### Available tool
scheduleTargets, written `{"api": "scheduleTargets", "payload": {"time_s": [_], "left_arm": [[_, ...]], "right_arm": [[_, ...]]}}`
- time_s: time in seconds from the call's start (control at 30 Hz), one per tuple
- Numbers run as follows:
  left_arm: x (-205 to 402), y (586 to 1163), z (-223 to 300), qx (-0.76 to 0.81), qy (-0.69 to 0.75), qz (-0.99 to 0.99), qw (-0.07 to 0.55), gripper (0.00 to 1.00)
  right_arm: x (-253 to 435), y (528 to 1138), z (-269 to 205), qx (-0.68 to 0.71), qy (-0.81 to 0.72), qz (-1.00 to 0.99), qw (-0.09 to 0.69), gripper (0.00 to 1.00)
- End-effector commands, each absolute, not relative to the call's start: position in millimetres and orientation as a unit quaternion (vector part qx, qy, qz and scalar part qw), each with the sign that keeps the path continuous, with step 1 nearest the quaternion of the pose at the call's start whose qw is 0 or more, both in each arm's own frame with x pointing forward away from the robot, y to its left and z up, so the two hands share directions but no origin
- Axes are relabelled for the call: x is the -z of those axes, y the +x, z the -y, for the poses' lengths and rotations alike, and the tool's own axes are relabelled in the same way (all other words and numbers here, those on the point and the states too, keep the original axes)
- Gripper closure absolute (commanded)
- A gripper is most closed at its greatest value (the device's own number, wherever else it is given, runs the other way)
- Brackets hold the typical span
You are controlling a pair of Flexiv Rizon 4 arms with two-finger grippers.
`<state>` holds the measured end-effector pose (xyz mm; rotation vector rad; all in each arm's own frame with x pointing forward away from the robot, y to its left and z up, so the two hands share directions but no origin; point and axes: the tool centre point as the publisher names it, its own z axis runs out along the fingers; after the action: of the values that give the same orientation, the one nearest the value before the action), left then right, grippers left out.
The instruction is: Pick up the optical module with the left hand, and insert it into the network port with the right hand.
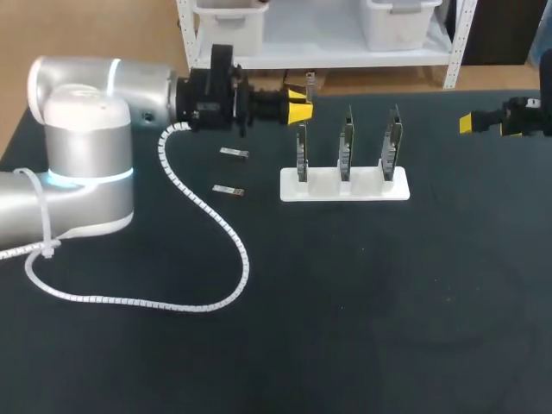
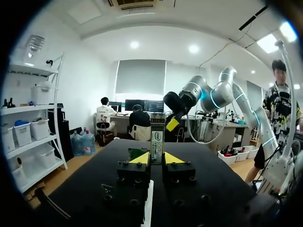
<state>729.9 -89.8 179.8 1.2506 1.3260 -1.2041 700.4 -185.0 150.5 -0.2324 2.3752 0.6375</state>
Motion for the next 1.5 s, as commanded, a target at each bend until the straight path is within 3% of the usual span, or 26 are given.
{"api": "scheduleTargets", "payload": {"time_s": [0.03, 1.4, 1.5], "left_arm": [[-180.3, 734.1, 86.7, 0.493, 0.51, -0.535, 0.459, 1.0], [-177.2, 747.6, 84.1, 0.481, 0.521, -0.538, 0.456, 1.0], [-177.2, 747.6, 84.1, 0.481, 0.521, -0.538, 0.456, 1.0]], "right_arm": [[-150.9, 699.4, 184.7, -0.242, -0.088, -0.908, 0.33, 0.0], [-150.9, 699.4, 184.7, -0.242, -0.088, -0.908, 0.33, 0.0], [-162.2, 705.3, 164.7, -0.26, -0.164, -0.887, 0.344, 0.0]]}}
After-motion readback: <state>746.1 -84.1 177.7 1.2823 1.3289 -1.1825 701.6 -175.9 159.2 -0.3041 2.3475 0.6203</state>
